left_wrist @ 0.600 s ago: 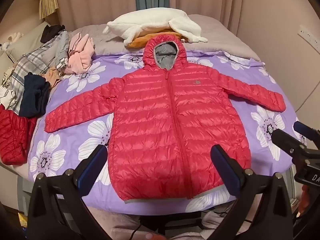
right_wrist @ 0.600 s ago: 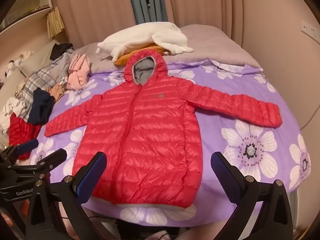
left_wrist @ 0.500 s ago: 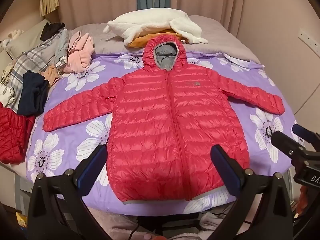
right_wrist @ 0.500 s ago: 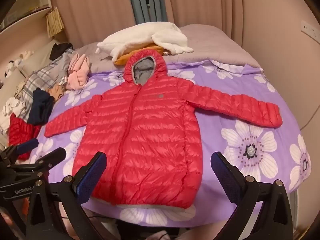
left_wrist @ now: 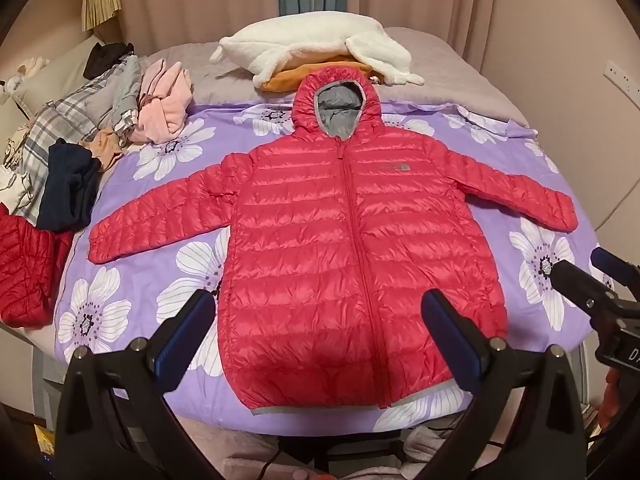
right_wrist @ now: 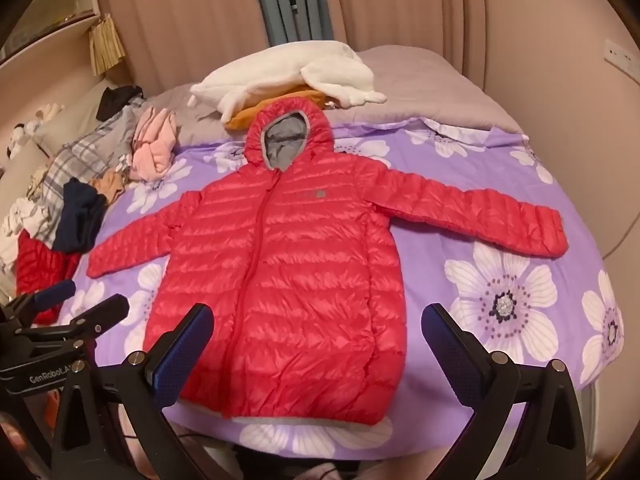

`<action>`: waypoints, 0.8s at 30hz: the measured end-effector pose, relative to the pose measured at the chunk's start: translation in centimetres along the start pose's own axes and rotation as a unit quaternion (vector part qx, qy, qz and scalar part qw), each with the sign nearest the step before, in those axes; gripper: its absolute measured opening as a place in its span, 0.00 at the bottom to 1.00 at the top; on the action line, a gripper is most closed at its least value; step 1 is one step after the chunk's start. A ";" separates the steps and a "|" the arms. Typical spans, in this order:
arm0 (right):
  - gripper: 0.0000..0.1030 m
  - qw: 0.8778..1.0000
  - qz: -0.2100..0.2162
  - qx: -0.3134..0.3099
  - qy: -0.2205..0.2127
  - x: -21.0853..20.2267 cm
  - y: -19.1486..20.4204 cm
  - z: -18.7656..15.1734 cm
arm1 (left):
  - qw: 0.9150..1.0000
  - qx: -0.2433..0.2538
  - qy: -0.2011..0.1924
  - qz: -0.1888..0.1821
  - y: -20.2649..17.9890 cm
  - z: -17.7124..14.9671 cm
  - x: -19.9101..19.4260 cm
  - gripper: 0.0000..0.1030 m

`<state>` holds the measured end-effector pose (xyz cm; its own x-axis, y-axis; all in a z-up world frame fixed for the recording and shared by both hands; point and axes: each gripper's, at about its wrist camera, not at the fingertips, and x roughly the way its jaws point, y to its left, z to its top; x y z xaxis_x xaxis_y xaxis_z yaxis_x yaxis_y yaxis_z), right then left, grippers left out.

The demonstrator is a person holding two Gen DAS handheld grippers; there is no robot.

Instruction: Fold large clothes

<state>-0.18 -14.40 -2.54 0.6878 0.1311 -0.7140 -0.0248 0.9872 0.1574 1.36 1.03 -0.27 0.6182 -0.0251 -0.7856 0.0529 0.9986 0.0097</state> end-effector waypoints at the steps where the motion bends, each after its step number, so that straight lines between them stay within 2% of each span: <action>1: 1.00 1.000 0.001 0.000 0.000 0.2 -0.1 0.1 | 1.000 -0.002 0.000 -0.001 0.1 0.0 0.1 1.00; 24: 1.00 1.000 -0.001 -0.006 0.006 1.2 0.3 0.0 | 1.000 -0.008 0.010 0.000 0.5 0.4 0.9 1.00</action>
<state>0.65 -13.92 -3.30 0.6788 0.1293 -0.7229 -0.0319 0.9887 0.1468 2.27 1.53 -0.71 0.6027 -0.0235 -0.7976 0.0404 0.9992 0.0012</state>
